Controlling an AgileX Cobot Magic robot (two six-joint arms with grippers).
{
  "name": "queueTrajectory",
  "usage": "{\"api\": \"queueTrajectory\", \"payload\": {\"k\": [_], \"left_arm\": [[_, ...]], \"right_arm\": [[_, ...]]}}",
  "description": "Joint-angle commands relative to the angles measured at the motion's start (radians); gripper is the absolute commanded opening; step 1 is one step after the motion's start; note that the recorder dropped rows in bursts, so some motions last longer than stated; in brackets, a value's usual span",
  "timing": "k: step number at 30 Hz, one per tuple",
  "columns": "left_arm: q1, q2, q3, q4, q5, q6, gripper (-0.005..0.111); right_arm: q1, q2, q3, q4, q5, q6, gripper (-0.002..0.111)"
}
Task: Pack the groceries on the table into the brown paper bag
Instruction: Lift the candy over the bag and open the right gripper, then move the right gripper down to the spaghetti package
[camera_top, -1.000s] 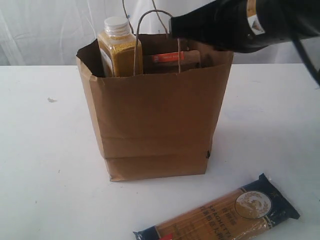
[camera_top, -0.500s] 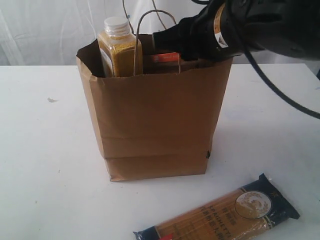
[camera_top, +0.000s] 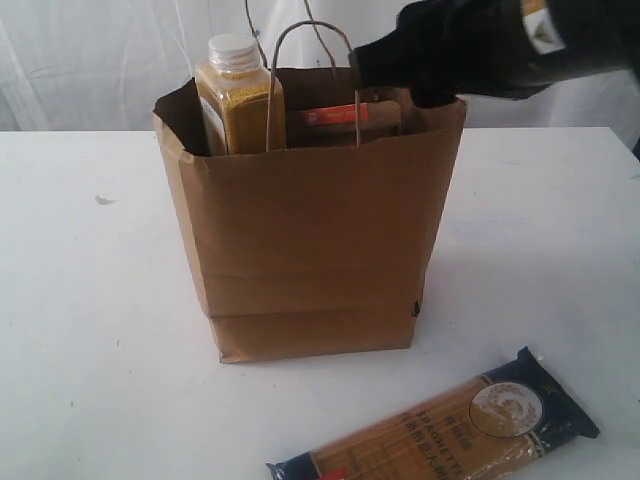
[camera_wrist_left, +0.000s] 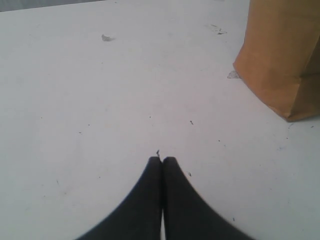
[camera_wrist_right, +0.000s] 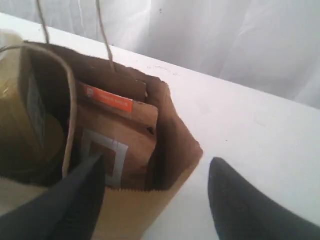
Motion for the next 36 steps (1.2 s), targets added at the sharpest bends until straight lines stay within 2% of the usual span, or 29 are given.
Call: {"api": "queueTrajectory", "payload": {"k": [1,4,6,9,10,20,28,32,36], "left_arm": [[0.002,-0.004,0.007,-0.001,0.0,0.003,0.0],[0.002,-0.004,0.007,-0.001,0.0,0.003,0.0],[0.002,-0.004,0.007,-0.001,0.0,0.003,0.0],[0.002,-0.004,0.007,-0.001,0.0,0.003,0.0],[0.002,-0.004,0.007,-0.001,0.0,0.003,0.0],[0.002,-0.004,0.007,-0.001,0.0,0.003,0.0],[0.002,-0.004,0.007,-0.001,0.0,0.003,0.0],[0.002,-0.004,0.007,-0.001,0.0,0.003,0.0],[0.002,-0.004,0.007,-0.001,0.0,0.003,0.0]], "right_arm": [[0.068,-0.138,-0.008,0.044,0.097,-0.163,0.056],[0.093,-0.224,-0.008,0.085,0.1,-0.204,0.056],[0.11,-0.291,-0.008,0.176,0.1,-0.304,0.055],[0.112,-0.342,-0.004,0.365,0.155,-0.513,0.043],[0.112,-0.347,-0.002,0.378,0.168,-0.526,0.042],[0.112,-0.362,0.172,0.451,0.189,-0.534,0.042],[0.112,-0.362,0.172,0.61,0.331,-0.808,0.042],[0.112,-0.343,0.197,0.614,0.331,-0.942,0.049],[0.112,-0.29,0.257,0.63,0.331,-1.052,0.064]]}}
